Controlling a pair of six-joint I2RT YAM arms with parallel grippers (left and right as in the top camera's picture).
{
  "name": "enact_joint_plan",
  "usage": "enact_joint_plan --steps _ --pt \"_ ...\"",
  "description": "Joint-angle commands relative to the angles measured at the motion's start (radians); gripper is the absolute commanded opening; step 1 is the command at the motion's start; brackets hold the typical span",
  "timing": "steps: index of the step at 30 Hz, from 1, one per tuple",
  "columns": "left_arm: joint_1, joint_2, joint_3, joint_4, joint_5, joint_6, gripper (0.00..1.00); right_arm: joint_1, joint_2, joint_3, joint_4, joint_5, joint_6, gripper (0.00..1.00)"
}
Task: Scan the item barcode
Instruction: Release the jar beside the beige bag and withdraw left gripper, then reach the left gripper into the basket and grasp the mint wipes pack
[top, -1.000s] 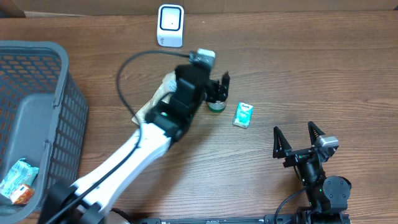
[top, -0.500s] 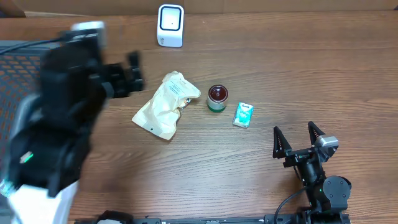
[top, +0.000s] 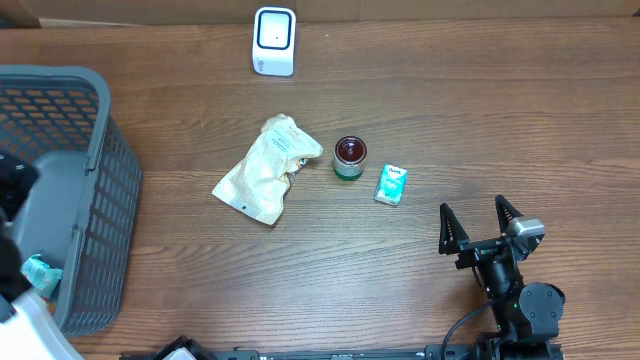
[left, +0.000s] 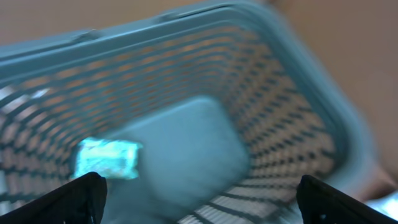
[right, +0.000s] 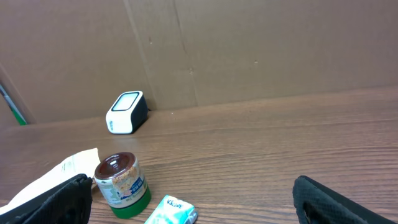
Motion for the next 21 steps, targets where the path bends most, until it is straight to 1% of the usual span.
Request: enact_joint_plan --steps 1,3,5,8,14,18,21 --pt "0.092 0.106 -0.015 -0.027 0.000 -0.026 0.97 -0.003 -0.006 -0.010 0.005 -0.005 -0.001 1.00" --pt "0.127 0.168 -0.015 -0.055 0.000 -0.035 0.96 -0.003 -0.006 -0.010 0.005 -0.005 -0.001 1.00" --pt "0.153 0.237 -0.015 -0.094 -0.009 -0.053 0.91 -0.003 -0.006 -0.010 0.006 -0.004 -0.001 1.00" --pt "0.172 0.334 -0.015 -0.127 -0.057 -0.087 0.89 -0.003 -0.006 -0.010 0.005 -0.005 -0.001 1.00" --pt "0.169 0.474 -0.021 -0.100 -0.147 -0.159 0.88 -0.003 -0.006 -0.010 0.005 -0.005 -0.001 1.00" --pt "0.167 0.541 -0.028 -0.100 -0.180 -0.168 0.87 -0.003 -0.006 -0.010 0.005 -0.005 -0.001 1.00" --pt "0.161 0.556 -0.078 -0.074 -0.228 -0.174 0.87 -0.003 -0.006 -0.010 0.005 -0.005 -0.001 1.00"
